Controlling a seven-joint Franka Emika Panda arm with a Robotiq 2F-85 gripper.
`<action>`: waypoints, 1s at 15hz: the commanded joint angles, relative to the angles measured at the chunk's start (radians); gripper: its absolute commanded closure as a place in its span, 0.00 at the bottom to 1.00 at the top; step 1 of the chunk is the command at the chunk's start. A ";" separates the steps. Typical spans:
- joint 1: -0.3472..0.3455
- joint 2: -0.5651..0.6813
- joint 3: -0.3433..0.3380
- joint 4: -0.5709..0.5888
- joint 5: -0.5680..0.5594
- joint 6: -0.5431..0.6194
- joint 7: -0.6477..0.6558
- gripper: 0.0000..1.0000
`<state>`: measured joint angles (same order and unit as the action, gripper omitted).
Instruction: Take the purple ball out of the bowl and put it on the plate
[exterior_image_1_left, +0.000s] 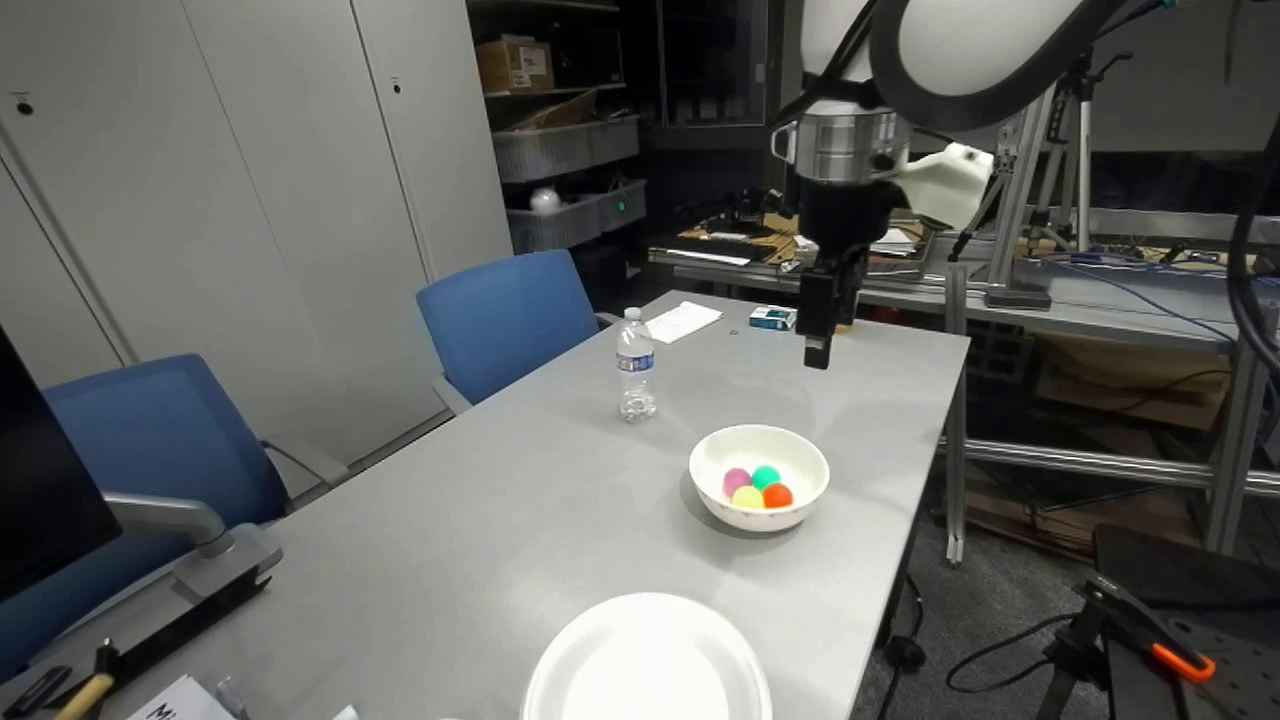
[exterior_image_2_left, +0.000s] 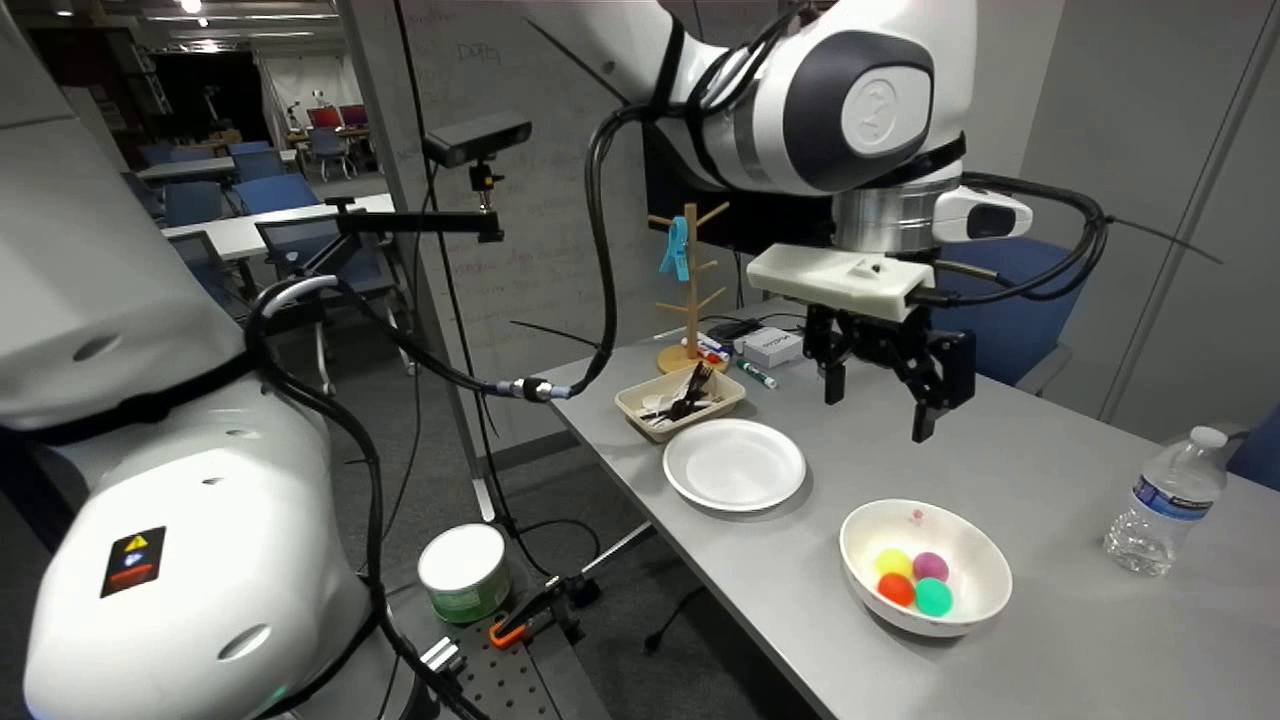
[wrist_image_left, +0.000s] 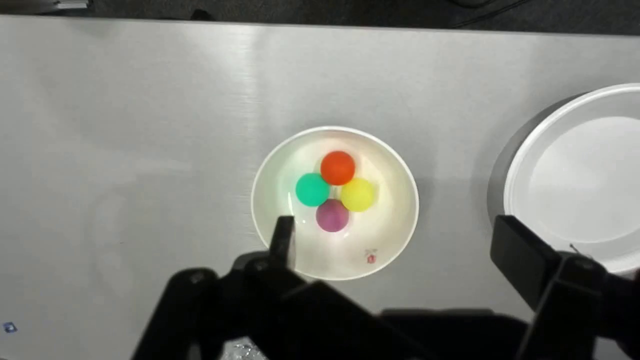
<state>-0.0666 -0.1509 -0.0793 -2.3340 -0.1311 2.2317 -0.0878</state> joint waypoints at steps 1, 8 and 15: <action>0.009 0.100 0.003 0.074 0.061 0.028 -0.006 0.00; 0.001 0.070 0.003 0.035 0.027 0.022 0.000 0.00; -0.005 0.131 -0.003 0.079 0.024 0.038 -0.011 0.00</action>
<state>-0.0633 -0.0736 -0.0789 -2.2985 -0.1047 2.2558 -0.0905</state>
